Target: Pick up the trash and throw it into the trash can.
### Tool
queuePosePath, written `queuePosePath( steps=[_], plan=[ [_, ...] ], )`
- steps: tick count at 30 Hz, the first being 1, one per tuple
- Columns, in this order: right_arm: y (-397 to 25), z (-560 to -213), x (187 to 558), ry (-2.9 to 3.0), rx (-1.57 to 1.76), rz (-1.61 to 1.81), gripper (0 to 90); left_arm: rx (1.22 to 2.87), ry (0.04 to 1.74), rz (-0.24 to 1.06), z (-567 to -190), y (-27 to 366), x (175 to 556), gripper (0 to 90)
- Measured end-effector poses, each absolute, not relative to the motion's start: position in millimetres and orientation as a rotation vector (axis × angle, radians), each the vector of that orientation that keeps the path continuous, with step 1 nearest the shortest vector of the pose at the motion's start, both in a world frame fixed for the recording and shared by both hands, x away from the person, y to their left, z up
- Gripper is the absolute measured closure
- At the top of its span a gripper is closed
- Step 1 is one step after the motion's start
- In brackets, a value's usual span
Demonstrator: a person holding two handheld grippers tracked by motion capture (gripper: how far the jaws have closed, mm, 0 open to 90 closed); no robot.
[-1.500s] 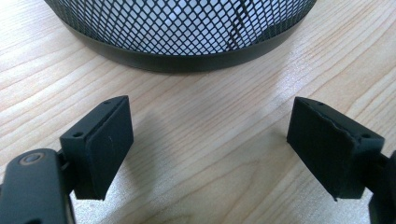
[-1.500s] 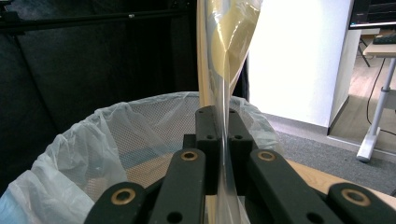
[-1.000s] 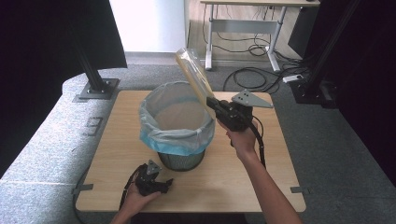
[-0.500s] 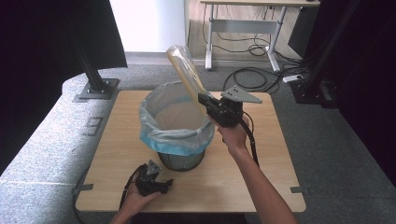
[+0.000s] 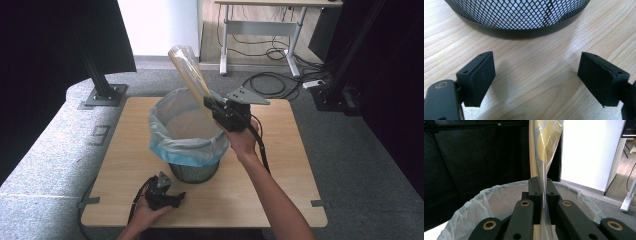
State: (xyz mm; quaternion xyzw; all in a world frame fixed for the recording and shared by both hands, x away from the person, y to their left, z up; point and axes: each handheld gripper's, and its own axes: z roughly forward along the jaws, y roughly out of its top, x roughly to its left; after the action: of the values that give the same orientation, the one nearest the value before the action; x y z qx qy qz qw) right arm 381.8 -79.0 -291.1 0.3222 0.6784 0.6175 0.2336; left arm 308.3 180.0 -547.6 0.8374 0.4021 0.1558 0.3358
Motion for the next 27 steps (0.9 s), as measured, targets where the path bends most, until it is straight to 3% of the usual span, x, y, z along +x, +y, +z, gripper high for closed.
queuePosePath(
  steps=[20,22,25,27],
  plan=[
    [-51,-294,390,1.917,0.857,1.674,83.8,2.188,1.041,0.403,-548,180,308,14.3],
    [-50,-296,390,1.914,0.847,1.655,75.9,2.188,1.040,0.403,-548,180,308,14.3],
    [-49,-299,392,1.919,0.827,1.595,51.9,2.188,1.040,0.402,-548,180,308,14.3],
    [-50,-301,391,1.913,0.834,1.522,41.5,2.188,1.040,0.403,-548,180,308,14.3]
  ],
)
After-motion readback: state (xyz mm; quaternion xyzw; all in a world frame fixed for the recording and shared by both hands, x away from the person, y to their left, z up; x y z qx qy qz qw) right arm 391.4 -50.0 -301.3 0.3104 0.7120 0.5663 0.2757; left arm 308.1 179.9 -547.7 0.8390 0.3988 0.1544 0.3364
